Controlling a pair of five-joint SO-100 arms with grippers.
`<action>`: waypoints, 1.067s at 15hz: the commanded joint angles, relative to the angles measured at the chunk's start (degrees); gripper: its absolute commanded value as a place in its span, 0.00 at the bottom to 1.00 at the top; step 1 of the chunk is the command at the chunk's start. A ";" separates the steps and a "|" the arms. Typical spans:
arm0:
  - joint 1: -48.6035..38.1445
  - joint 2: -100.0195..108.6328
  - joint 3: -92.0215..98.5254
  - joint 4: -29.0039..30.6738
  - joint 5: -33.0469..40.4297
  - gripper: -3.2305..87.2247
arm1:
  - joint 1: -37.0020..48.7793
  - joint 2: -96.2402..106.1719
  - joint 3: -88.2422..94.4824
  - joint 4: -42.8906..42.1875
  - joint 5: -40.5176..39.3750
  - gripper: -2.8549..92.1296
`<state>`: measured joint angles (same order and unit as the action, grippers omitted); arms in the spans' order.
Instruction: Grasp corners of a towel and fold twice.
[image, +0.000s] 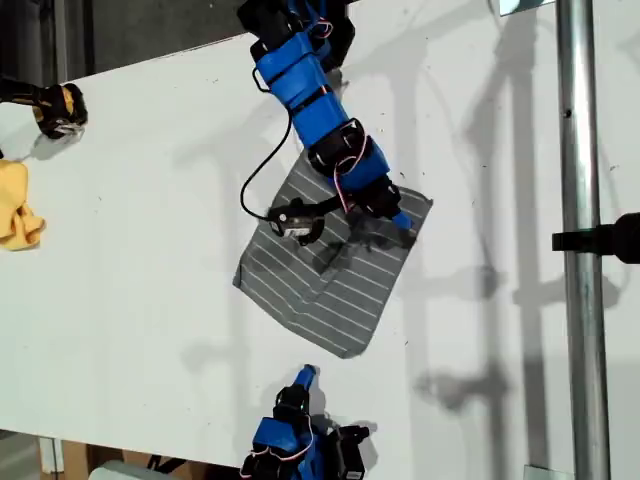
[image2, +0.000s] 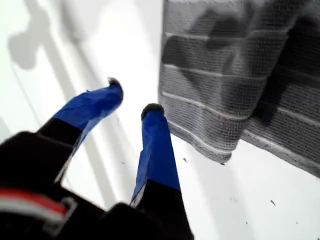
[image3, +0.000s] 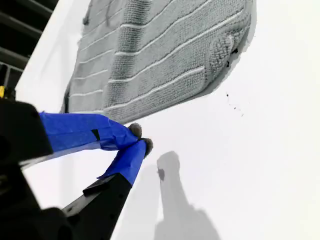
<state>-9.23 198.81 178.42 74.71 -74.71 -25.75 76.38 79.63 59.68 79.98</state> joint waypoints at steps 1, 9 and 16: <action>-0.79 0.26 0.26 -0.26 0.35 0.02 | 0.97 8.44 -3.52 -4.22 -3.96 0.32; -0.79 0.26 0.26 -0.26 0.70 0.02 | -2.20 6.50 -1.32 2.20 -2.55 0.41; -0.62 0.26 0.26 -0.26 0.62 0.02 | -2.64 -6.42 -3.52 6.33 -0.88 0.40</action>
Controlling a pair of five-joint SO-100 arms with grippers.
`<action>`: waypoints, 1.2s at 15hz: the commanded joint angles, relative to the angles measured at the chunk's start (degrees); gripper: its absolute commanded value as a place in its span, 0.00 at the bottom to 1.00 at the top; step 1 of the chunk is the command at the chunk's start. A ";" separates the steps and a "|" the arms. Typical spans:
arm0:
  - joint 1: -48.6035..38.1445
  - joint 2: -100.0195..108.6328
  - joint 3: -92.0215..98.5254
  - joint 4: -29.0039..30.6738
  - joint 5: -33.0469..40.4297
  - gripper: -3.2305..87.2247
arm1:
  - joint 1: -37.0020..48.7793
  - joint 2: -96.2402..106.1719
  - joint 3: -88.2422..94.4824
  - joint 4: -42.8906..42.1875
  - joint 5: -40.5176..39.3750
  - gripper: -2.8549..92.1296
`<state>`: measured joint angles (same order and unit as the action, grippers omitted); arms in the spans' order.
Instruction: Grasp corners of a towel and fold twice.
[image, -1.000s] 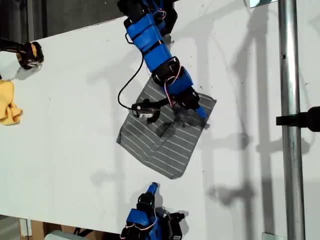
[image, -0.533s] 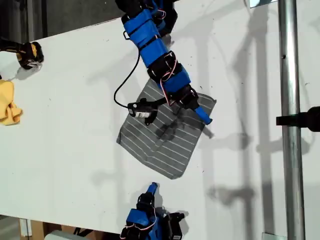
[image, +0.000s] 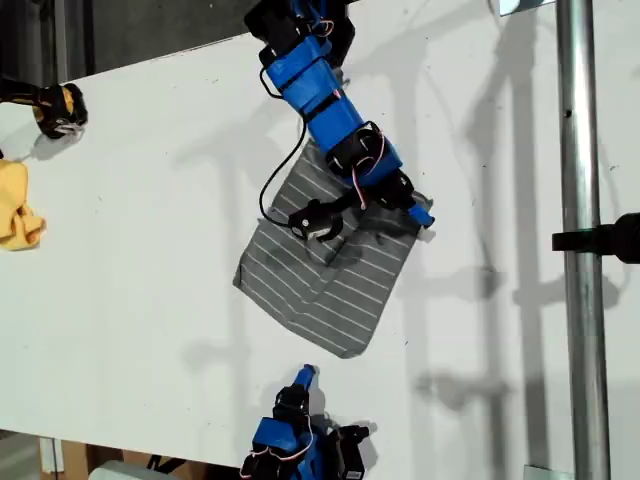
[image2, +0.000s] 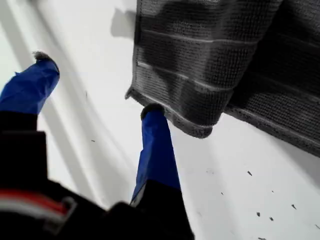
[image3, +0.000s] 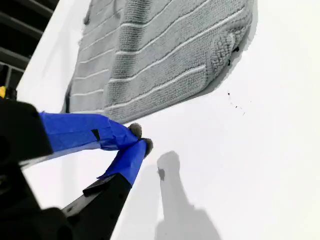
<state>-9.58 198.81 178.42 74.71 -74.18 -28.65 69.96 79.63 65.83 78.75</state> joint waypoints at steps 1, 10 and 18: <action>-0.26 0.26 0.26 -0.26 0.09 0.02 | 0.70 -1.14 -4.31 0.18 0.26 0.40; -0.26 0.26 0.26 -0.18 0.35 0.02 | 0.88 -20.83 -15.38 0.53 2.46 0.35; -0.44 0.26 0.26 -0.18 0.18 0.02 | 2.20 -20.92 -15.38 6.86 3.87 0.03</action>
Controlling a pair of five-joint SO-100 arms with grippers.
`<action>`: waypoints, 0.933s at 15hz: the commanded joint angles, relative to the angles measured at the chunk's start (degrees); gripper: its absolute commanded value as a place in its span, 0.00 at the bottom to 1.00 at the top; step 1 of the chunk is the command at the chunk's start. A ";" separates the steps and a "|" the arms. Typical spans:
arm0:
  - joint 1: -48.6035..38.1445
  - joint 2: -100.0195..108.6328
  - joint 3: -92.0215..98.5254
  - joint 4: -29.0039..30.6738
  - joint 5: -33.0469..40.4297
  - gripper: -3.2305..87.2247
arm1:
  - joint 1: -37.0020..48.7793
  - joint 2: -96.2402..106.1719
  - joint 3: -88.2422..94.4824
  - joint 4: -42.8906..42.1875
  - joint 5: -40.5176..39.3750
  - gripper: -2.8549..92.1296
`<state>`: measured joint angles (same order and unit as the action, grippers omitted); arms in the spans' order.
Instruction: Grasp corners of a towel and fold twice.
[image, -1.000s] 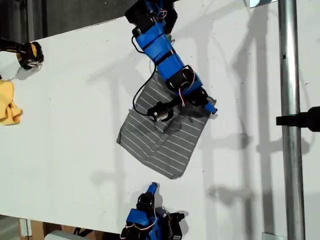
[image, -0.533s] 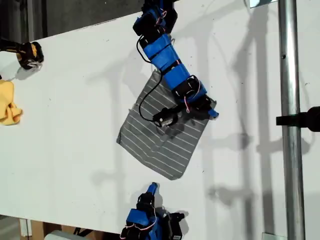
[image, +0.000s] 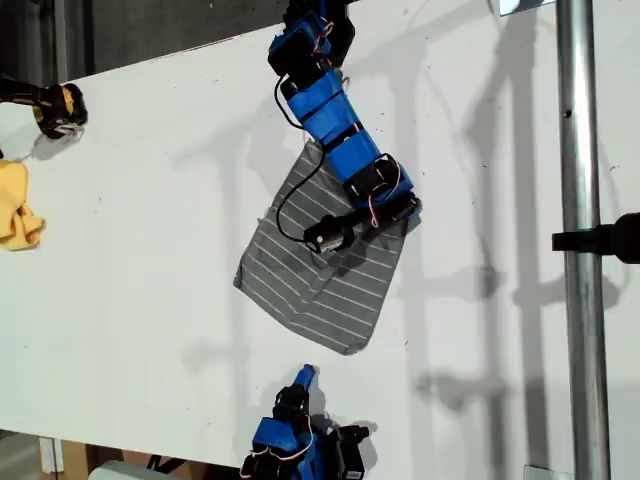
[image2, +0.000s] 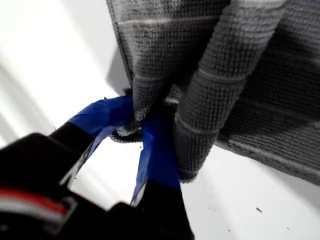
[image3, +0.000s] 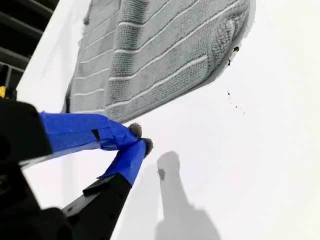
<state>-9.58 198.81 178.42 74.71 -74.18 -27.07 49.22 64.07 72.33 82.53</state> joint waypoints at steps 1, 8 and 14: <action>-0.35 0.26 0.26 -0.18 0.18 0.02 | 0.62 0.44 0.18 0.44 0.09 0.03; 5.10 -0.44 -13.36 -2.02 3.78 0.02 | 1.14 1.49 0.09 -2.20 -0.44 0.03; 13.45 -47.90 -46.14 -5.62 9.40 0.02 | 1.85 1.14 0.09 -4.31 -1.05 0.03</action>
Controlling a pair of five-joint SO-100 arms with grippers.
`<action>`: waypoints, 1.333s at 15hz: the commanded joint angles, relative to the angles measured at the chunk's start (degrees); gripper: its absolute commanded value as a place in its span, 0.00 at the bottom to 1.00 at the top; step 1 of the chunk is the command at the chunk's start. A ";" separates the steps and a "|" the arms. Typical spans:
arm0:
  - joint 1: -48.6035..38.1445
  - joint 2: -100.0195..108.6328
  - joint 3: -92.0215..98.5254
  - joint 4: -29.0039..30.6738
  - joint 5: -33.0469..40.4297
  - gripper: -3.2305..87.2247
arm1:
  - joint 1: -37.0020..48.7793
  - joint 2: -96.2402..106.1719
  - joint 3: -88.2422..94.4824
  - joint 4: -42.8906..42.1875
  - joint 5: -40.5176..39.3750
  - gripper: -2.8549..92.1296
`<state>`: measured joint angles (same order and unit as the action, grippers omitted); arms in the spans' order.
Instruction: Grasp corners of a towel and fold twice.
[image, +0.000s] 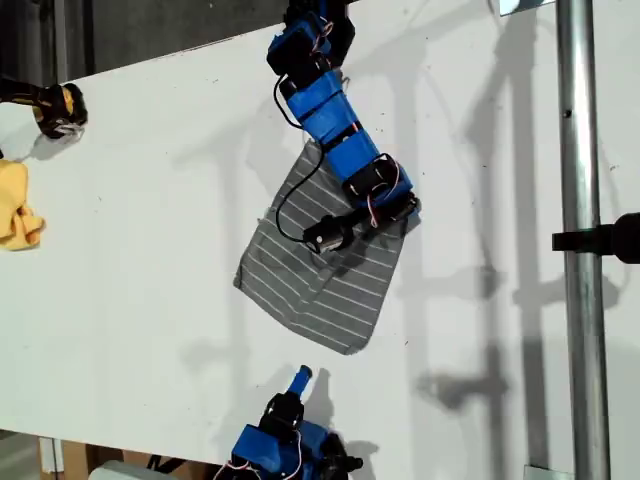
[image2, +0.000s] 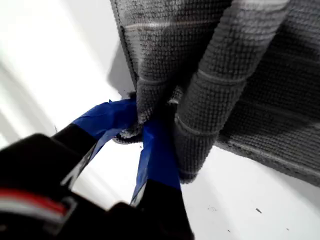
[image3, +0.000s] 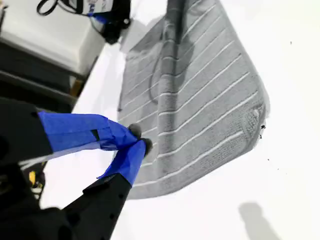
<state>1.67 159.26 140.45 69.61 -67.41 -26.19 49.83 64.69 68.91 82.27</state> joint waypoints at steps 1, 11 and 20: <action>3.78 -12.66 -11.87 0.09 7.91 0.02 | 0.97 0.53 -0.53 -1.32 -0.79 0.03; 4.22 -30.15 -23.20 5.36 37.53 0.28 | 1.58 0.97 -0.53 -3.52 -0.79 0.03; 4.92 -51.50 -22.41 -6.06 37.62 0.35 | 0.97 2.55 -0.09 -3.34 -1.41 0.03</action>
<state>7.03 108.46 118.74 66.71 -29.00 -25.58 50.62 64.60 66.71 81.74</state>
